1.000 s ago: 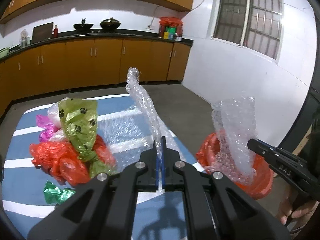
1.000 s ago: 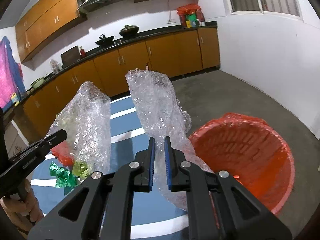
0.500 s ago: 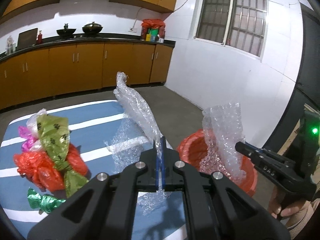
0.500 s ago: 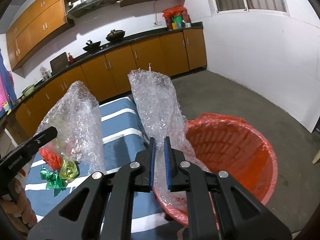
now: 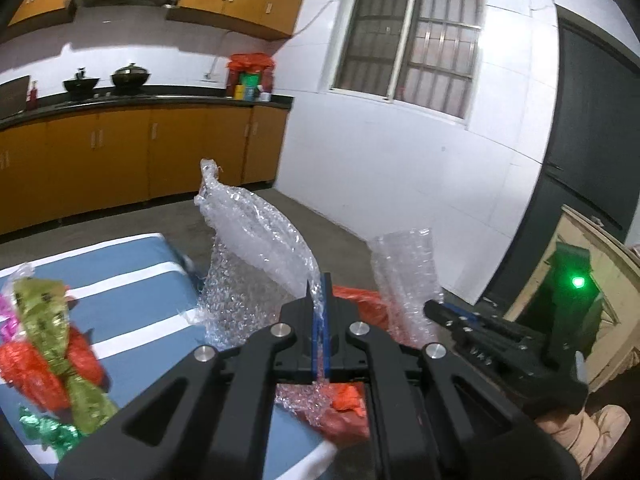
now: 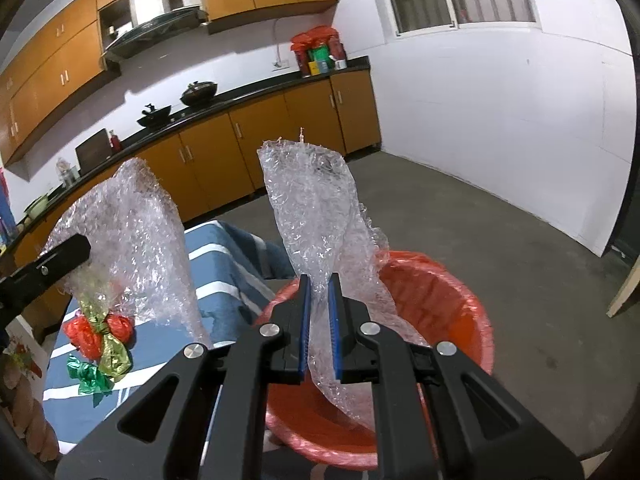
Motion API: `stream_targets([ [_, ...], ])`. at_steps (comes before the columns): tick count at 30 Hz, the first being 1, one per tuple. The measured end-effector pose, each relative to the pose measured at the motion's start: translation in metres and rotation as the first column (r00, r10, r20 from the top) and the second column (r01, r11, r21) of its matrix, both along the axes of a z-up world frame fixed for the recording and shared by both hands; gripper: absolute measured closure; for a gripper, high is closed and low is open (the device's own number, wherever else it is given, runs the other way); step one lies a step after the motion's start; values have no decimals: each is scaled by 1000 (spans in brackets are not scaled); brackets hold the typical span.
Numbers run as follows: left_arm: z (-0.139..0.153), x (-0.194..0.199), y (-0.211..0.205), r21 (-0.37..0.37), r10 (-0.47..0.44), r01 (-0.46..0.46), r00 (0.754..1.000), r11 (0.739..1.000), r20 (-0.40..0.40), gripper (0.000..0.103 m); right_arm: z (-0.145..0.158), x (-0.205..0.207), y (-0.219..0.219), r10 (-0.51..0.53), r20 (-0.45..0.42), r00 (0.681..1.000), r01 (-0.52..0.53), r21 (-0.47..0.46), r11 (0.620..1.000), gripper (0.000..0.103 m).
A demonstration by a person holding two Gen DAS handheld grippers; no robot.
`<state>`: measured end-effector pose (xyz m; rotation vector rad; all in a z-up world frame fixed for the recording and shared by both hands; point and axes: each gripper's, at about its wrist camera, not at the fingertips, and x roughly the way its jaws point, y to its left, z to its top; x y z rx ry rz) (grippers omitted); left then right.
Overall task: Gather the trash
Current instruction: 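Lower both bubble wrap pieces into the red basket and open both tools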
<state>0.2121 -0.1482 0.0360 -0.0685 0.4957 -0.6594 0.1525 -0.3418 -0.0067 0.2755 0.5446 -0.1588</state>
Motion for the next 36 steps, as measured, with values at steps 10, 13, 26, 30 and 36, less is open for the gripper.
stream_targets([
  [10, -5, 5, -52, -13, -76, 76, 997, 997, -12, 100, -4, -6, -22, -38, 0, 999, 38, 16, 999, 93],
  [13, -15, 11, -59, 0, -83, 84, 996, 997, -28, 100, -7, -6, -26, -39, -5, 999, 40, 27, 999, 93],
  [26, -69, 24, -69, 96, -73, 85, 990, 992, -123, 99, -20, 5, -30, -6, -14, 1000, 7, 88, 996, 93],
  [30, -76, 27, -66, 109, -61, 76, 989, 991, -137, 97, -23, 6, -34, -6, -22, 1000, 8, 100, 995, 91],
  [36, -84, 27, -57, 112, -32, 49, 988, 992, -153, 75, -20, 1, -35, -26, -14, 1000, 27, 77, 997, 62],
])
